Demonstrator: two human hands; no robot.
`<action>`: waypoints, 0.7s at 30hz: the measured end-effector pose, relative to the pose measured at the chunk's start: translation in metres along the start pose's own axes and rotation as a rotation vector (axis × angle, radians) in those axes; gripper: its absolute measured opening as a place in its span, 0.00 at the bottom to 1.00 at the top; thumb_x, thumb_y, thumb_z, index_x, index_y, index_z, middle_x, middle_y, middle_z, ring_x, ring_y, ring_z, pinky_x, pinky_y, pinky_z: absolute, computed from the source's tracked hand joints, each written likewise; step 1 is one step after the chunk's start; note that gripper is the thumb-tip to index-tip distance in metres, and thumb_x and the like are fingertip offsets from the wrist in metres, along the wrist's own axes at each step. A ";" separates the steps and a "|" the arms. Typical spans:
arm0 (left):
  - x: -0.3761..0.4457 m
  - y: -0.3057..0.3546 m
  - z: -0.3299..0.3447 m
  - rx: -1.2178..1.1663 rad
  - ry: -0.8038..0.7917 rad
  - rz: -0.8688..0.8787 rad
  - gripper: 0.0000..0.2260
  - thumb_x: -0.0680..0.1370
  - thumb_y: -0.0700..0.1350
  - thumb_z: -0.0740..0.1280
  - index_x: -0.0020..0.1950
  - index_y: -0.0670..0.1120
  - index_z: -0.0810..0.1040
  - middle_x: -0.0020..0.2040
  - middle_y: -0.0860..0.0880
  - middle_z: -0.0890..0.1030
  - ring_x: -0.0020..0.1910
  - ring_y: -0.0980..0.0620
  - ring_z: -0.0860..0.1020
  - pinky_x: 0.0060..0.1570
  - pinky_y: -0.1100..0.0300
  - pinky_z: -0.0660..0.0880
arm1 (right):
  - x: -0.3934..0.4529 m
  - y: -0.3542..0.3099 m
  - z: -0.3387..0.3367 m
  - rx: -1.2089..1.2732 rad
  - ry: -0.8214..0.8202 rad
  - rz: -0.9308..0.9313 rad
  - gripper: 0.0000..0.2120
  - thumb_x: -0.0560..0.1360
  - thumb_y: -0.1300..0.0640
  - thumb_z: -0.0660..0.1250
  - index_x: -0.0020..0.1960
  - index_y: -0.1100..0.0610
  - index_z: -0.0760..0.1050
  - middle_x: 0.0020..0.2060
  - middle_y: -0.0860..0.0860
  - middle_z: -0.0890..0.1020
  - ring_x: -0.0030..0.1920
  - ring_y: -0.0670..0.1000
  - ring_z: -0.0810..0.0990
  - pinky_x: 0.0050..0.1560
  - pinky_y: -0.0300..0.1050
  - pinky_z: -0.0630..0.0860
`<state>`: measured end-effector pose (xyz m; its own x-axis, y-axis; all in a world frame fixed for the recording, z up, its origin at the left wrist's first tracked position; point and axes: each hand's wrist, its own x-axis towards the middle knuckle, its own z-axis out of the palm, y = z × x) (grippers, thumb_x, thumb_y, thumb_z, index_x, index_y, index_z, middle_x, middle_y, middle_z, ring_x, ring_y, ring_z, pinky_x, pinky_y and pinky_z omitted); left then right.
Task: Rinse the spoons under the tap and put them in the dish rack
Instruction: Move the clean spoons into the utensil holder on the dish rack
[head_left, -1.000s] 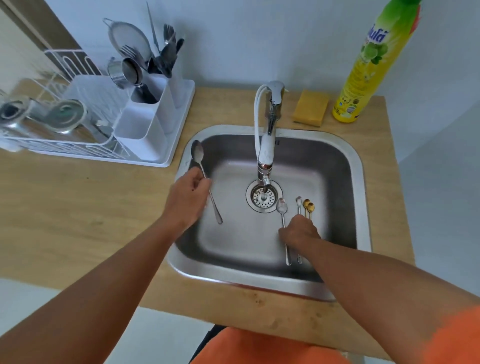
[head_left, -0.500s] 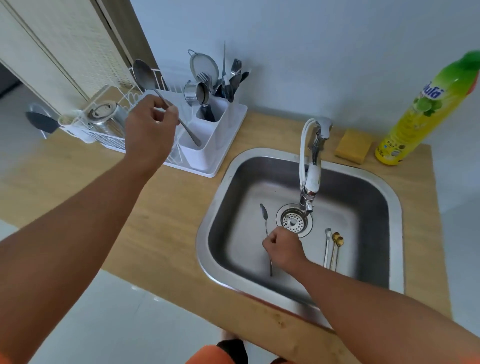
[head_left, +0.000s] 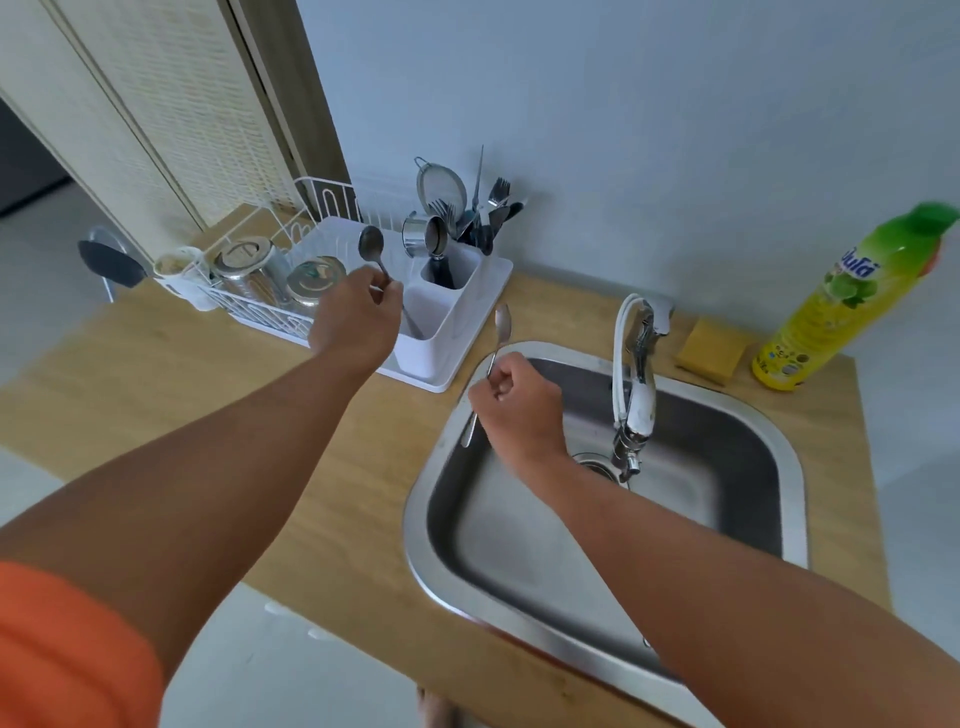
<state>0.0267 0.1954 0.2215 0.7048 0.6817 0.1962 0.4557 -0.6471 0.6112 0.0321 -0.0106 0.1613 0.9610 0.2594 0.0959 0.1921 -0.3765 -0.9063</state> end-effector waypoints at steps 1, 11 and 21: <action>-0.002 -0.003 0.004 0.007 -0.019 -0.011 0.11 0.81 0.56 0.65 0.51 0.50 0.82 0.49 0.48 0.86 0.50 0.42 0.82 0.45 0.53 0.73 | 0.007 -0.011 0.000 0.002 0.020 -0.034 0.07 0.72 0.59 0.69 0.39 0.55 0.72 0.27 0.44 0.74 0.31 0.44 0.72 0.34 0.35 0.67; -0.024 -0.018 0.020 0.001 -0.127 -0.125 0.12 0.81 0.54 0.68 0.54 0.47 0.81 0.50 0.45 0.84 0.52 0.41 0.82 0.53 0.46 0.79 | 0.082 -0.088 -0.008 0.014 0.092 -0.202 0.04 0.78 0.58 0.68 0.44 0.55 0.75 0.35 0.49 0.84 0.37 0.50 0.80 0.42 0.45 0.75; -0.058 -0.040 0.039 -0.103 -0.214 -0.227 0.13 0.78 0.60 0.68 0.49 0.50 0.76 0.45 0.49 0.82 0.46 0.45 0.80 0.45 0.51 0.76 | 0.099 -0.081 0.016 -0.020 -0.004 -0.106 0.06 0.79 0.59 0.67 0.43 0.56 0.75 0.36 0.54 0.85 0.40 0.56 0.83 0.45 0.50 0.80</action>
<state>-0.0112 0.1686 0.1551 0.6952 0.7099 -0.1127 0.5642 -0.4417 0.6976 0.1090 0.0597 0.2381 0.9343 0.3023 0.1891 0.2965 -0.3641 -0.8829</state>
